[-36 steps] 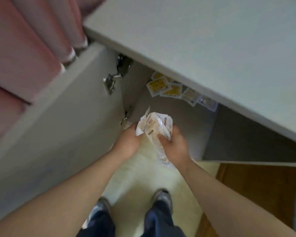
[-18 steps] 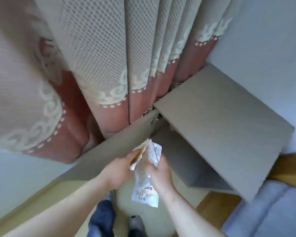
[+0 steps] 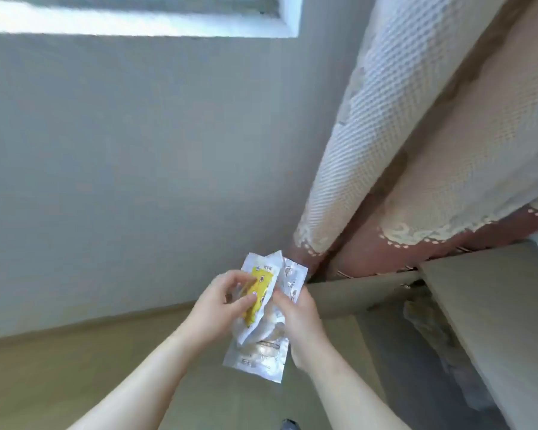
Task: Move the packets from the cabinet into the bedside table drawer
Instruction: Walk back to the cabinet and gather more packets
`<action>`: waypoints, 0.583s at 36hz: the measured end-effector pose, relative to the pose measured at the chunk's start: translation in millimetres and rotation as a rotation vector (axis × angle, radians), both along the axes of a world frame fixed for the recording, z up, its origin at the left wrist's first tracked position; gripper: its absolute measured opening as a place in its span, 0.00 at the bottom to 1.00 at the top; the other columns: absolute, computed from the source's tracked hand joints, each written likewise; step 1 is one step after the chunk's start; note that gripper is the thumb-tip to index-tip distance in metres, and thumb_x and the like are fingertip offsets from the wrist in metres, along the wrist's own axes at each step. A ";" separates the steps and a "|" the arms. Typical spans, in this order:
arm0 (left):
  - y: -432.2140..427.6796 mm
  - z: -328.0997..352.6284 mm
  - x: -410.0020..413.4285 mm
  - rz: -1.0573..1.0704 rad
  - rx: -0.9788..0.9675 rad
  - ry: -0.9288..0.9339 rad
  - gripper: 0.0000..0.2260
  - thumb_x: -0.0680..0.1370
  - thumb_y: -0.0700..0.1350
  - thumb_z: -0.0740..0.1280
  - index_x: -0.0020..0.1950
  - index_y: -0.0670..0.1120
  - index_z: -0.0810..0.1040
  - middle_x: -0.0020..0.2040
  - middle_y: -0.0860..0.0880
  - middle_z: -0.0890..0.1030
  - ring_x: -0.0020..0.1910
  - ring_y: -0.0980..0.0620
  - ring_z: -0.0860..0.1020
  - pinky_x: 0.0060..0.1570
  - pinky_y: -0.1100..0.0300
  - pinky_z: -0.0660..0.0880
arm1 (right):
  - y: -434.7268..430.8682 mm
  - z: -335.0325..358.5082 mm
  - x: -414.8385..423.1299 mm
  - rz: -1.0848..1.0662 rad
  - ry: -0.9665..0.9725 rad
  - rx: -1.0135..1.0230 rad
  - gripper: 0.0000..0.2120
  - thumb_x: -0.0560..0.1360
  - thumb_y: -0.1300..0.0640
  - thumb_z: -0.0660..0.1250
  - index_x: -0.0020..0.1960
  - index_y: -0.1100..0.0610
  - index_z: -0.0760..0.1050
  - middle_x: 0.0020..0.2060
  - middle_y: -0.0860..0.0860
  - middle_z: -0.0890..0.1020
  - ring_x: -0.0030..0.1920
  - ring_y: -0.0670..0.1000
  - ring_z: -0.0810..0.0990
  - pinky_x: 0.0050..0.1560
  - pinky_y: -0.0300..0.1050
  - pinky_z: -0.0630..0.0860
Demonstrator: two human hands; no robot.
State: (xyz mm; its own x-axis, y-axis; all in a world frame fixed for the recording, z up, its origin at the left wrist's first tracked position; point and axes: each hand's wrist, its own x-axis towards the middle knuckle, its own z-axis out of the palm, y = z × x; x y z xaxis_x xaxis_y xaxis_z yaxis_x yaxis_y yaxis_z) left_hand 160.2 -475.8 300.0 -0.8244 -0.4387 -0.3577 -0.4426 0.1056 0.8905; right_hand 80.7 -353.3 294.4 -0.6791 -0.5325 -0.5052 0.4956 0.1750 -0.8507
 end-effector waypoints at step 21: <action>-267.4 60.8 364.1 1.165 0.389 0.240 0.12 0.71 0.37 0.72 0.53 0.41 0.78 0.46 0.44 0.85 0.46 0.46 0.83 0.46 0.53 0.78 | -356.0 63.9 291.0 0.740 -0.031 -0.192 0.15 0.73 0.58 0.67 0.58 0.62 0.76 0.51 0.60 0.83 0.52 0.63 0.82 0.57 0.60 0.76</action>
State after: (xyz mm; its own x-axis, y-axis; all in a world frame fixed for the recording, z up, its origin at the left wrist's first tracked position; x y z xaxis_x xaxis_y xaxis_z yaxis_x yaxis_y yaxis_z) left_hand 524.2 -743.2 360.8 -0.0796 -0.8493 -0.5219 0.0819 -0.5274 0.8457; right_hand 371.7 -709.2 358.4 -0.0976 -0.9236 -0.3707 0.3311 0.3211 -0.8873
